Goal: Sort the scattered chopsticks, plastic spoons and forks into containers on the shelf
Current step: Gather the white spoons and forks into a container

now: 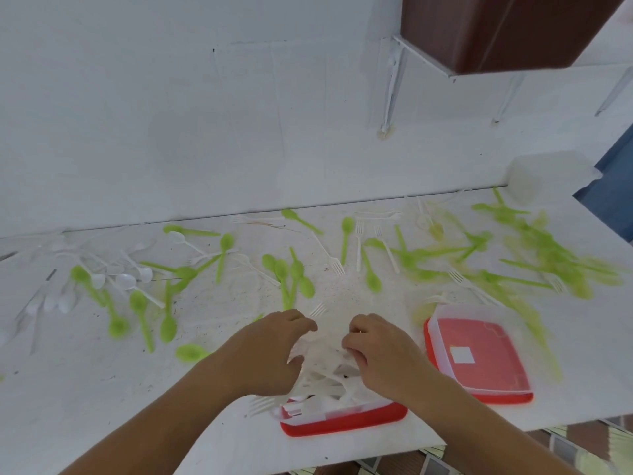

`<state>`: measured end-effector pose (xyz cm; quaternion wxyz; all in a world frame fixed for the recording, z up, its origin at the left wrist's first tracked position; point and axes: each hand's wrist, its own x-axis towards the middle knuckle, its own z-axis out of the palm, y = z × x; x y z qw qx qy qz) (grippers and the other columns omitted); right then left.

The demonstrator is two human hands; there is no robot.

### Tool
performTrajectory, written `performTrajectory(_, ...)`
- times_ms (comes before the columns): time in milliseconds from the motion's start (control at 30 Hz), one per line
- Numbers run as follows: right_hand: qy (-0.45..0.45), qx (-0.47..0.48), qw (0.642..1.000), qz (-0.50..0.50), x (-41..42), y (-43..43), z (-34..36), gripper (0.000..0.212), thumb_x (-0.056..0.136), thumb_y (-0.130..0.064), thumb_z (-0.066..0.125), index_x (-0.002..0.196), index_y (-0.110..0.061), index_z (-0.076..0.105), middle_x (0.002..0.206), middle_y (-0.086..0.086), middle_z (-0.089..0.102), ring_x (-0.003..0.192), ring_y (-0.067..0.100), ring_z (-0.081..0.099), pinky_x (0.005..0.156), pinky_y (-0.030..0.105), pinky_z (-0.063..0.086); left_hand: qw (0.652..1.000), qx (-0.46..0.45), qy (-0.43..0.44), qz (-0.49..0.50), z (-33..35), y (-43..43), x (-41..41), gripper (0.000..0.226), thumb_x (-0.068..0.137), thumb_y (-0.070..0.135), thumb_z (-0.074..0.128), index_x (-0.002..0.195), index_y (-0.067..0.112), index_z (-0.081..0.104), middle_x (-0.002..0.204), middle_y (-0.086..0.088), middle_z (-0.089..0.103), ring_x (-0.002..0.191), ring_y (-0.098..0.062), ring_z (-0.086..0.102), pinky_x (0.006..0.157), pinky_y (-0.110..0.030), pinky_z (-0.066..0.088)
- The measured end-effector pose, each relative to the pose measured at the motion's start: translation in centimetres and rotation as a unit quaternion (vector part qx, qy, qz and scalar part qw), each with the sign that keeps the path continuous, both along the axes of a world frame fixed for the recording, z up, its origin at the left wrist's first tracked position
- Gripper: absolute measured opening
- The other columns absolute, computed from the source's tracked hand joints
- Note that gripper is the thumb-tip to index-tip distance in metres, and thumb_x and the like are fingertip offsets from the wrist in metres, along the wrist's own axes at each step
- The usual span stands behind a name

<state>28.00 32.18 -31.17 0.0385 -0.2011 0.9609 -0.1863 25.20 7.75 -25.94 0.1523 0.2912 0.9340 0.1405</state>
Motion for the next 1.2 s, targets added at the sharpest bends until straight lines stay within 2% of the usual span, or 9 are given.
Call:
performTrajectory(67,0.034,-0.032,0.999,-0.015,-0.1,0.1,0.9,0.027,0.096,-0.033,0.049,0.098,-0.023,0.073,0.095,-0.011,0.057,0.086,0.014,0.053,0.072,0.031,0.052,0.995,-0.079,0.055,-0.005,1.2,-0.3,1.0,0.051,0.092,0.061,0.050,0.135,0.035,0.051,0.127,0.016,0.054,0.119,-0.011,0.051,0.093,-0.031,0.047)
performTrajectory(167,-0.115,0.010,0.993,-0.003,0.0,1.0,3.8,0.032,0.091,-0.055,0.056,0.110,-0.032,0.067,0.105,-0.018,0.052,0.102,0.007,0.050,0.089,0.028,0.046,0.972,-0.234,0.024,-0.006,1.5,0.1,2.4,0.058,0.090,0.075,0.049,0.123,0.028,0.058,0.120,0.009,0.056,0.118,-0.016,0.052,0.095,-0.035,0.046)
performTrajectory(267,-0.186,0.149,0.969,0.068,0.2,0.9,5.3,0.047,0.089,-0.040,0.071,0.134,-0.037,0.059,0.125,-0.012,0.045,0.120,0.011,0.043,0.099,0.031,0.043,0.947,-0.320,-0.001,-0.038,0.5,1.3,3.6,0.051,0.097,0.063,0.051,0.124,0.020,0.062,0.124,0.001,0.057,0.119,-0.022,0.052,0.095,-0.038,0.046)
performTrajectory(433,-0.071,0.146,0.985,0.059,0.5,0.0,3.9,0.043,0.091,-0.018,0.068,0.130,-0.033,0.061,0.133,-0.005,0.030,0.113,0.018,0.047,0.085,0.027,0.044,0.967,-0.254,0.012,-0.024,0.6,1.5,3.2,0.016,0.096,0.025,0.054,0.109,0.021,0.063,0.114,0.003,0.057,0.112,-0.021,0.056,0.080,-0.033,0.045)
performTrajectory(700,-0.042,0.005,0.999,0.008,0.1,2.0,2.6,0.036,0.082,0.005,0.054,0.100,-0.025,0.061,0.101,-0.013,0.054,0.079,0.008,0.051,0.068,0.024,0.044,0.991,-0.086,-0.101,0.033,1.6,0.0,0.4,0.028,0.090,0.009,0.052,0.101,0.026,0.070,0.099,0.009,0.069,0.094,-0.014,0.066,0.083,-0.034,0.056)
performTrajectory(833,-0.009,-0.065,0.998,-0.018,0.0,1.5,4.1,0.037,0.078,0.004,0.048,0.088,-0.030,0.040,0.085,-0.015,0.045,0.081,0.010,0.045,0.067,0.025,0.039,0.986,-0.151,-0.067,-0.028,-2.1,2.3,1.8,0.027,0.102,0.029,0.057,0.128,0.029,0.065,0.123,0.005,0.062,0.119,-0.020,0.061,0.097,-0.036,0.051)
performTrajectory(933,0.002,-0.034,0.999,-0.011,0.2,0.9,4.1,0.034,0.078,0.001,0.049,0.094,-0.030,0.046,0.089,-0.016,0.045,0.086,0.012,0.045,0.071,0.026,0.042,0.994,-0.092,-0.064,-0.017,-1.1,1.6,1.1,0.043,0.098,0.035,0.064,0.141,0.033,0.059,0.134,0.012,0.056,0.130,-0.013,0.051,0.106,-0.033,0.044)
performTrajectory(1033,0.003,0.037,0.999,0.002,0.5,-0.2,3.2,0.035,0.080,-0.004,0.054,0.109,-0.020,0.063,0.102,-0.005,0.053,0.091,0.021,0.055,0.074,0.034,0.050,0.998,-0.069,0.001,0.003,1.7,-0.8,-0.4,0.032,0.089,0.042,0.072,0.121,0.039,0.069,0.118,0.020,0.059,0.118,-0.004,0.051,0.097,-0.028,0.046)
performTrajectory(1200,-0.059,0.137,0.989,-0.011,-0.3,-2.2,1.8,0.032,0.084,-0.006,0.059,0.113,-0.018,0.062,0.111,0.000,0.055,0.099,0.023,0.060,0.080,0.029,0.047,0.979,-0.197,0.022,-0.048,0.4,-0.3,0.3,0.036,0.084,0.061,0.071,0.101,0.029,0.071,0.110,0.010,0.053,0.111,-0.014,0.044,0.090,-0.033,0.045)
